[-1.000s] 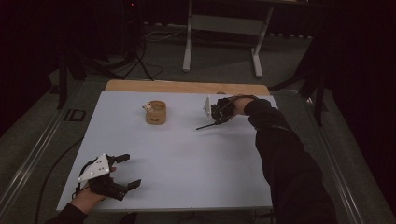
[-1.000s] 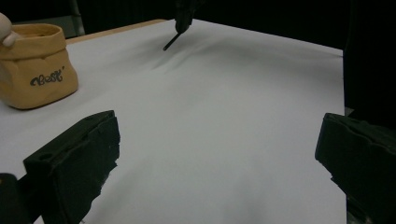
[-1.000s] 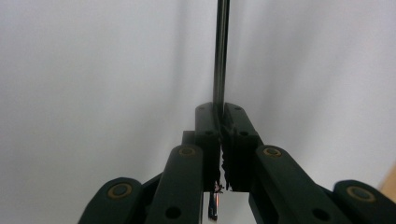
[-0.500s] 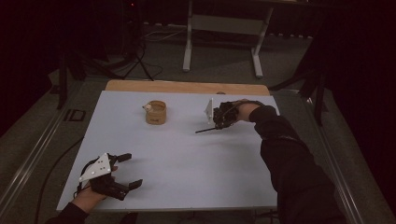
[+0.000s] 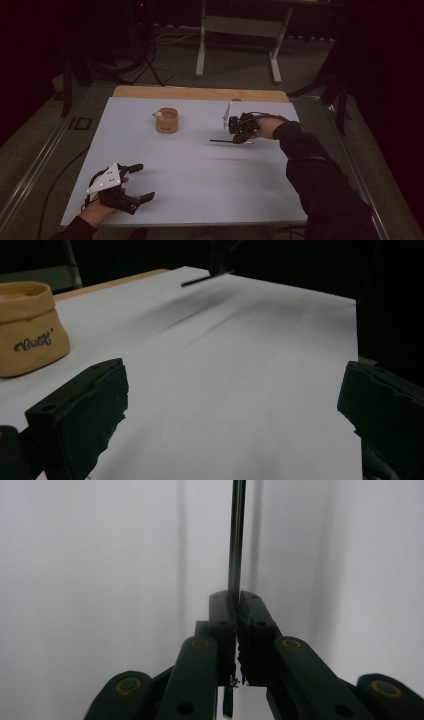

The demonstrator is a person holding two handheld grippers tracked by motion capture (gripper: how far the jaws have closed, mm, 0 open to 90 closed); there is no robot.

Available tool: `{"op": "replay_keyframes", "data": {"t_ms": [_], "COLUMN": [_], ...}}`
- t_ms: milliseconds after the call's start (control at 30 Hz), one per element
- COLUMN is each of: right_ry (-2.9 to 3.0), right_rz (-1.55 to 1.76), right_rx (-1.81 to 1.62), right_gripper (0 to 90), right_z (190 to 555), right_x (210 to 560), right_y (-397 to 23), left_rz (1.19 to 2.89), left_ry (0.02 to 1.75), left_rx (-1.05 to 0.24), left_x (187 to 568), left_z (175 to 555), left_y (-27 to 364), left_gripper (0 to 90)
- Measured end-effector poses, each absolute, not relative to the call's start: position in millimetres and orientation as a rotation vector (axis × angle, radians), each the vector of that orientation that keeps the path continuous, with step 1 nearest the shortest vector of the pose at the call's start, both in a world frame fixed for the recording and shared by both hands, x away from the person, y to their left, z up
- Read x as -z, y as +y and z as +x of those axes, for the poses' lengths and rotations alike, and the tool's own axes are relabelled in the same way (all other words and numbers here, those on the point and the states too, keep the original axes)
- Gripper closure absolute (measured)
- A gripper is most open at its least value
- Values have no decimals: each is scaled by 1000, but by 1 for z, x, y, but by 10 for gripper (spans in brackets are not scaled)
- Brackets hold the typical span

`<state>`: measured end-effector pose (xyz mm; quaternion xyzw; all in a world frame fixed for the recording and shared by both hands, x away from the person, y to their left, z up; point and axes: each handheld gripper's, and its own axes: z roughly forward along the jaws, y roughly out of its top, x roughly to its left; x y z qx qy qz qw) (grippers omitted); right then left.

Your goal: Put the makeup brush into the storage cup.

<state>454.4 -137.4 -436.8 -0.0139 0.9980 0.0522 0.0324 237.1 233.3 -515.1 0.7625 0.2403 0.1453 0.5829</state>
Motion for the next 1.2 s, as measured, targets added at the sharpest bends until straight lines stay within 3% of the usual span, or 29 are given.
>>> {"op": "replay_keyframes", "data": {"t_ms": [233,700,1000,1200], "right_ry": [3107,3179,3201,3200], "right_rz": [121,159,217,234], "right_rx": [-193,-246,-262,-233], "right_gripper": [854,855,854,854], "right_z": [444,415,413,414], "right_x": [433,428,423,422], "right_y": [-142,-146,-152,-151], "left_rz": [1759,1893,1912,1986], "left_ry": [555,517,520,456], "left_rx": [-343,-357,-354,-421], "left_x": [507,492,479,472], "left_z": [239,251,260,265], "left_y": [226,200,182,163], "left_gripper": [0,0,0,0]}}
